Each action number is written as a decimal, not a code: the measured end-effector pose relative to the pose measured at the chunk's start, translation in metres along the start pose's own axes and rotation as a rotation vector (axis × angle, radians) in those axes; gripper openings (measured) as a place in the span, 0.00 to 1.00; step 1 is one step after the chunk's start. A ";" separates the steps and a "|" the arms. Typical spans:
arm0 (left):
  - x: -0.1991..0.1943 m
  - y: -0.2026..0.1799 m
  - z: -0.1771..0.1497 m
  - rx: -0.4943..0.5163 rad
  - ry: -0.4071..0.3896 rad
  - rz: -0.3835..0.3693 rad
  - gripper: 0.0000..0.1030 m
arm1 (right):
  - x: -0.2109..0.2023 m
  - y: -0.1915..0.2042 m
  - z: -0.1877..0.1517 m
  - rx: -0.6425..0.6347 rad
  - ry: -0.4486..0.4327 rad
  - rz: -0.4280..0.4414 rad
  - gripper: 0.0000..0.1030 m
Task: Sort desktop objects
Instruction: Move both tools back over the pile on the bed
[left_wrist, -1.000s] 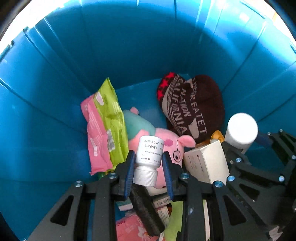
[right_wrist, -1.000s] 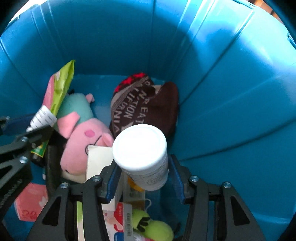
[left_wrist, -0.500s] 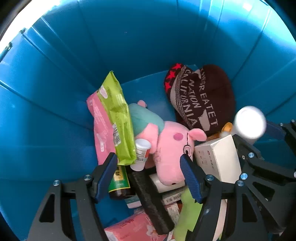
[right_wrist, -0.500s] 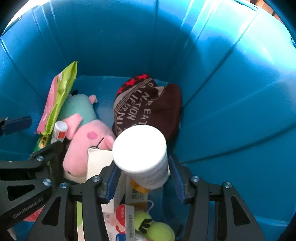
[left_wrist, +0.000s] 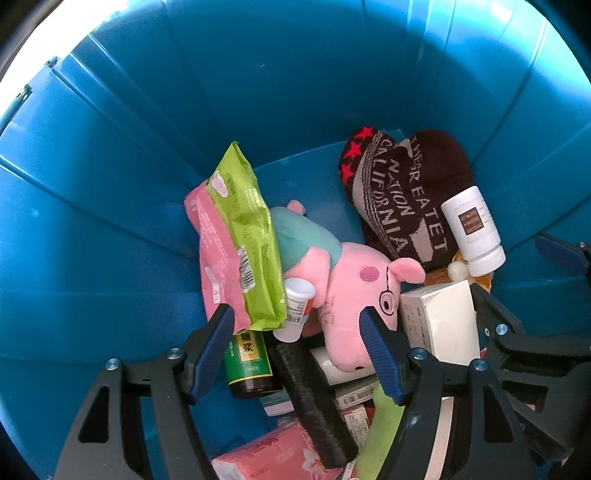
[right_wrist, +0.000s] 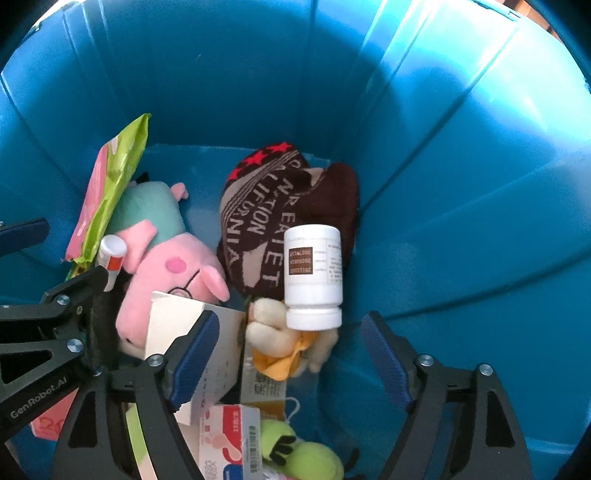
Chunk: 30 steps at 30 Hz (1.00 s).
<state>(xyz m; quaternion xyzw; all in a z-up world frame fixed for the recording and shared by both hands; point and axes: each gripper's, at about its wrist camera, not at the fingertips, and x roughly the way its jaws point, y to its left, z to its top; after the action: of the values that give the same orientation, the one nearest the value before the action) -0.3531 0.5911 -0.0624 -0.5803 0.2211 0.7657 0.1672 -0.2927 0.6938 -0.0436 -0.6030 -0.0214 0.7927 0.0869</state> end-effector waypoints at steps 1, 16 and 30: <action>0.000 0.000 0.000 0.001 0.000 0.005 0.67 | -0.001 0.000 0.000 -0.002 0.001 0.000 0.80; -0.041 0.012 -0.008 -0.027 -0.061 0.106 0.67 | -0.061 -0.007 0.001 -0.024 -0.095 0.007 1.00; -0.191 0.084 -0.080 -0.106 -0.336 -0.021 0.67 | -0.170 0.047 -0.032 -0.011 -0.351 0.199 1.00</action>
<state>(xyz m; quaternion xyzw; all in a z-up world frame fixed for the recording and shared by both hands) -0.2790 0.4778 0.1157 -0.4546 0.1432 0.8607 0.1790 -0.2230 0.6170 0.1029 -0.4553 0.0192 0.8902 0.0001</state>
